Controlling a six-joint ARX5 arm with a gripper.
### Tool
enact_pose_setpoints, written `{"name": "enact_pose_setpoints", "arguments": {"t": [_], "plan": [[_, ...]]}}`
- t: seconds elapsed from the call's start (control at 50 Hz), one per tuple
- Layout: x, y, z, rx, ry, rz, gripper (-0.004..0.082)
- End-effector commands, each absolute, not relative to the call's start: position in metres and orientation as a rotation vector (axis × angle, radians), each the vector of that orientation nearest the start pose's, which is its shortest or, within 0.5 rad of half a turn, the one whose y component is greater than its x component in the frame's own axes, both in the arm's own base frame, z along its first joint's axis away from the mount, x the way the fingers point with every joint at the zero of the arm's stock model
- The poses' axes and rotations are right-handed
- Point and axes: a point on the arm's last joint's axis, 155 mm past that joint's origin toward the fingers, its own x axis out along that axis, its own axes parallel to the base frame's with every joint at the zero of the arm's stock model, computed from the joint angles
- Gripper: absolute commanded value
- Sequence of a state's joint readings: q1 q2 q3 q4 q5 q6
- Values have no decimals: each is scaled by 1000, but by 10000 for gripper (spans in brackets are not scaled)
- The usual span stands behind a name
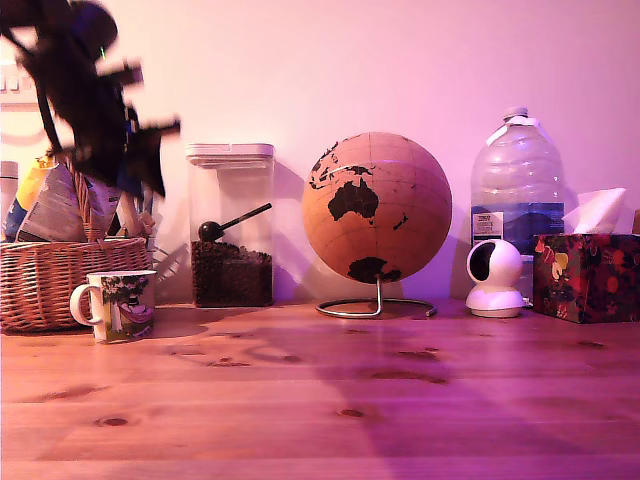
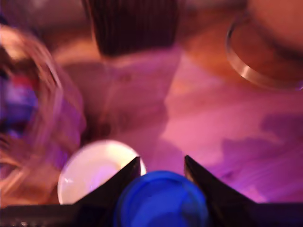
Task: Pick up the coffee capsules from the table one by one and drop them inside the nearest coffee cup
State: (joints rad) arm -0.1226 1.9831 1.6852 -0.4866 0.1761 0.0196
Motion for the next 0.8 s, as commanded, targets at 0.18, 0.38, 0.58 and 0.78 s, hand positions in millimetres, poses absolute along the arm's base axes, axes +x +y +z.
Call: {"name": "enact_pose_setpoints", "arguments": {"t": [0.18,0.38,0.58,0.78], "plan": [[555,-83,144,-4,797,-264,218],[557,-73,141,-12,800,-248,218],[560,-73,126,-10,820,-248,218],[562,-74,115,-8,836,-251,218]]}}
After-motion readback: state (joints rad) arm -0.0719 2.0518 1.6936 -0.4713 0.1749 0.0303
